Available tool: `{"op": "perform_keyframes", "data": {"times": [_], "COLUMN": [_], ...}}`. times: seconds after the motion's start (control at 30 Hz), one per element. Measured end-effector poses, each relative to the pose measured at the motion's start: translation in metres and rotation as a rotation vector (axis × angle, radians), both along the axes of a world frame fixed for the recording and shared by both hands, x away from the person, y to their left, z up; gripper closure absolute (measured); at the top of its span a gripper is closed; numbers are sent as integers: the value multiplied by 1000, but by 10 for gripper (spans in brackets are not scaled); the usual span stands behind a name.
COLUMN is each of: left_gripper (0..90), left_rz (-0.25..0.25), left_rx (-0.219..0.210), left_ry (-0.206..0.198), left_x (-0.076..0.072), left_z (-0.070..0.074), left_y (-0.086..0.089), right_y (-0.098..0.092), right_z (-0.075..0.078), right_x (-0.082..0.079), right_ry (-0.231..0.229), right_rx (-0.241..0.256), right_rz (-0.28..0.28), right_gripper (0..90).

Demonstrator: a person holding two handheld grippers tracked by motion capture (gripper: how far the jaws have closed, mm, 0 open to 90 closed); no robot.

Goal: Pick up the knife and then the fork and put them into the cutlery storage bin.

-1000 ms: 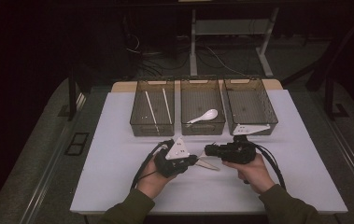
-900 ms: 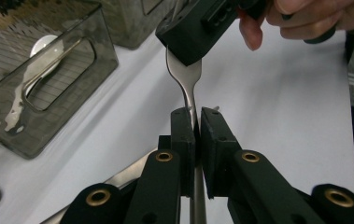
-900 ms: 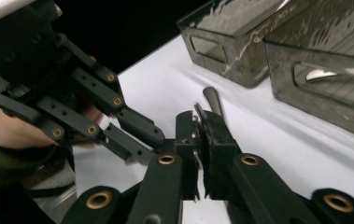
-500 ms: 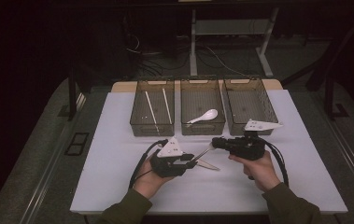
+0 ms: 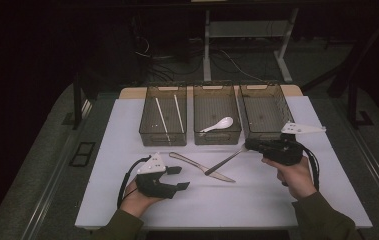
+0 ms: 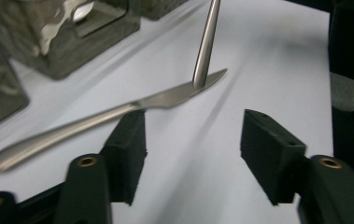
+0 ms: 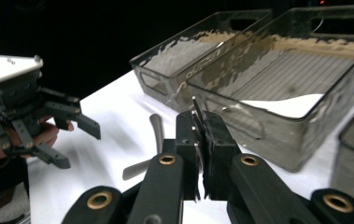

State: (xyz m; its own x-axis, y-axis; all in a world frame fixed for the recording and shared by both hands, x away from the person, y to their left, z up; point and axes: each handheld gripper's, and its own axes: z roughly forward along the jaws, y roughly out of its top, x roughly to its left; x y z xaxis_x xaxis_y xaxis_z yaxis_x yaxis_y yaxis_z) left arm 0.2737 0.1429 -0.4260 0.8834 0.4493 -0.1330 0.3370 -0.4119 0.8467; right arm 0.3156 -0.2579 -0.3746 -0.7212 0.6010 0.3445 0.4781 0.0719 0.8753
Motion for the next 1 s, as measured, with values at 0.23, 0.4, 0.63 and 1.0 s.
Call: {"op": "perform_keyframes", "data": {"times": [0.23,0.4,0.63,1.0], "left_gripper": [214,105,0,0], "left_rz": [43,84,96,72], "left_rx": [16,34,41,59], "left_ry": [2,8,23,30], "left_x": [-3,-3,-3,-5], "left_z": [-5,-8,-8,-8], "left_y": [9,9,6,1], "right_y": [-18,-35,-61,-99], "right_z": [15,28,49,69], "right_x": [6,17,35,57], "right_ry": [-31,-60,-78,-73], "right_rx": [-16,-24,-32,-105], "right_rz": [-53,-106,-197,-329], "right_gripper": [862,863,863,863]}}
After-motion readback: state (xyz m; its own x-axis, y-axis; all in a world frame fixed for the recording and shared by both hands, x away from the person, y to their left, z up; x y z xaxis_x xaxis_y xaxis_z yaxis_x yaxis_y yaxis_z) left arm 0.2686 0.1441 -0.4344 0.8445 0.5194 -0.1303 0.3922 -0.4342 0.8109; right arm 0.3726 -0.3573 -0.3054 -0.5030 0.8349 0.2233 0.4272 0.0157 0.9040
